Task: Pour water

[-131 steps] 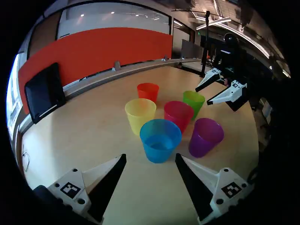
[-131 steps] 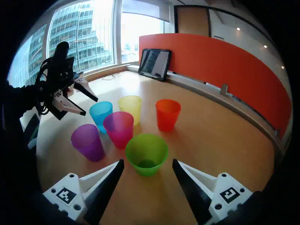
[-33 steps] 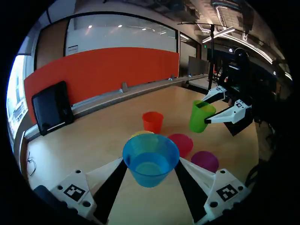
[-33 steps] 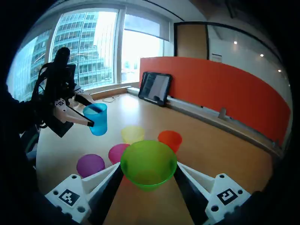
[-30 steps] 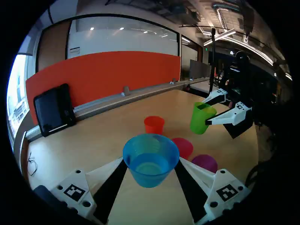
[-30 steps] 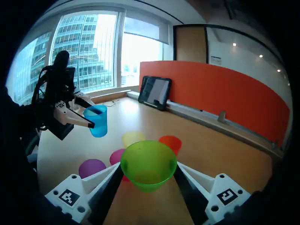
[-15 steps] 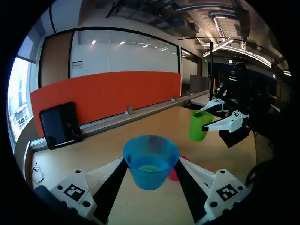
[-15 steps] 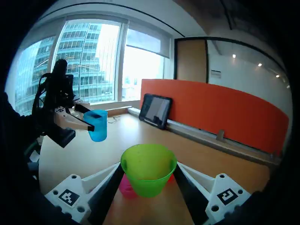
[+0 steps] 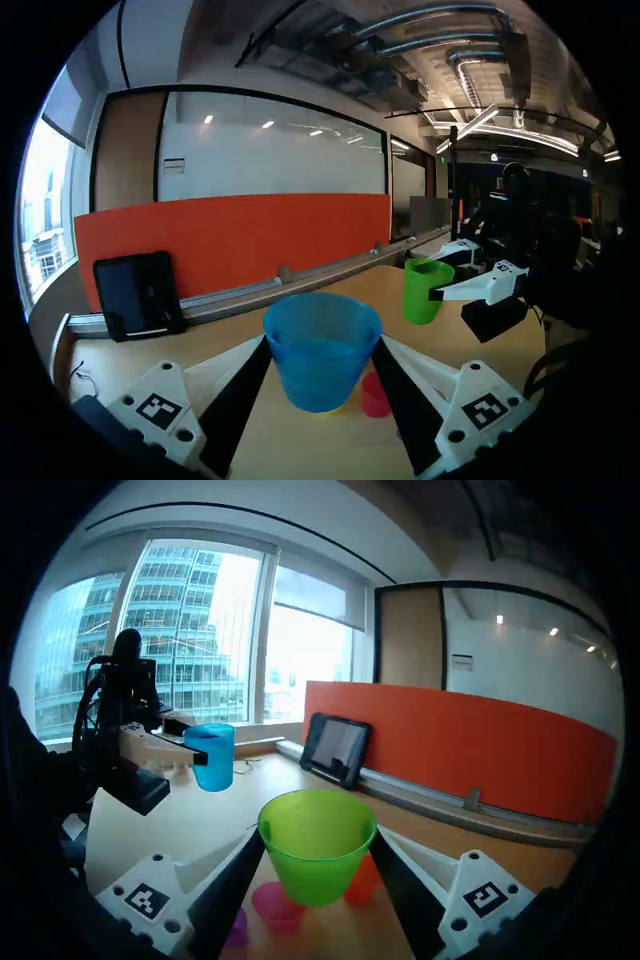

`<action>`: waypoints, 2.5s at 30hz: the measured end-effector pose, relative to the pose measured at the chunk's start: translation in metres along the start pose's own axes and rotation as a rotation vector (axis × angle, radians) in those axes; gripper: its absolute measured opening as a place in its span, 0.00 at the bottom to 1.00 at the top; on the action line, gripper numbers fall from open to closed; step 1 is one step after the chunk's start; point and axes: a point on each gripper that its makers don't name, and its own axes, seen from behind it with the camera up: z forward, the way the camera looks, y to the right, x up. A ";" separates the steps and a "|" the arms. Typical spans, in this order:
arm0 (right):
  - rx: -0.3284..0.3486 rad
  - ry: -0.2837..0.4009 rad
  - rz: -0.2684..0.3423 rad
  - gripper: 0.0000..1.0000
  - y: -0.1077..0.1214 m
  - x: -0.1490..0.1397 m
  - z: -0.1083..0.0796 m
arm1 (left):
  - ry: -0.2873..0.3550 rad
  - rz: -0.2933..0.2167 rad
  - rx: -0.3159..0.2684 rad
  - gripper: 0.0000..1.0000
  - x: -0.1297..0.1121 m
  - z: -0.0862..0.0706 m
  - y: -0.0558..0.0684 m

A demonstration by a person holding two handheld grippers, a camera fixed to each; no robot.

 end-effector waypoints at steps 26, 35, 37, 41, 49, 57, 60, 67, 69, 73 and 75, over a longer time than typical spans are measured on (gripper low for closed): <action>0.033 0.050 -0.029 0.92 -0.014 0.028 0.010 | 0.064 0.035 -0.007 0.85 0.035 0.005 0.004; 0.063 0.055 -0.042 0.91 -0.026 0.031 0.012 | 0.090 0.080 0.005 0.85 0.048 0.002 0.004; 0.073 0.059 -0.041 0.91 -0.030 0.033 0.013 | 0.097 0.093 0.007 0.85 0.051 0.001 0.004; 0.095 0.068 -0.033 0.91 -0.038 0.036 0.015 | 0.114 0.130 0.012 0.85 0.059 -0.001 0.005; 0.127 0.075 -0.032 0.91 -0.054 0.036 0.020 | 0.141 0.214 0.037 0.85 0.076 -0.005 0.007; 0.162 0.077 -0.030 0.91 -0.069 0.035 0.025 | 0.148 0.337 0.064 0.85 0.088 -0.005 0.014; 0.173 0.078 -0.029 0.91 -0.074 0.035 0.027 | 0.148 0.394 0.074 0.85 0.093 -0.004 0.016; 0.192 0.077 -0.025 0.91 -0.083 0.032 0.032 | 0.146 0.511 0.091 0.85 0.103 0.000 0.024; 0.197 0.077 -0.023 0.91 -0.085 0.030 0.034 | 0.148 0.544 0.094 0.85 0.106 0.000 0.026; 0.207 0.077 -0.019 0.91 -0.088 0.029 0.036 | 0.150 0.600 0.104 0.85 0.112 0.001 0.029; 0.211 0.076 -0.018 0.91 -0.089 0.029 0.037 | 0.149 0.629 0.108 0.85 0.115 0.001 0.030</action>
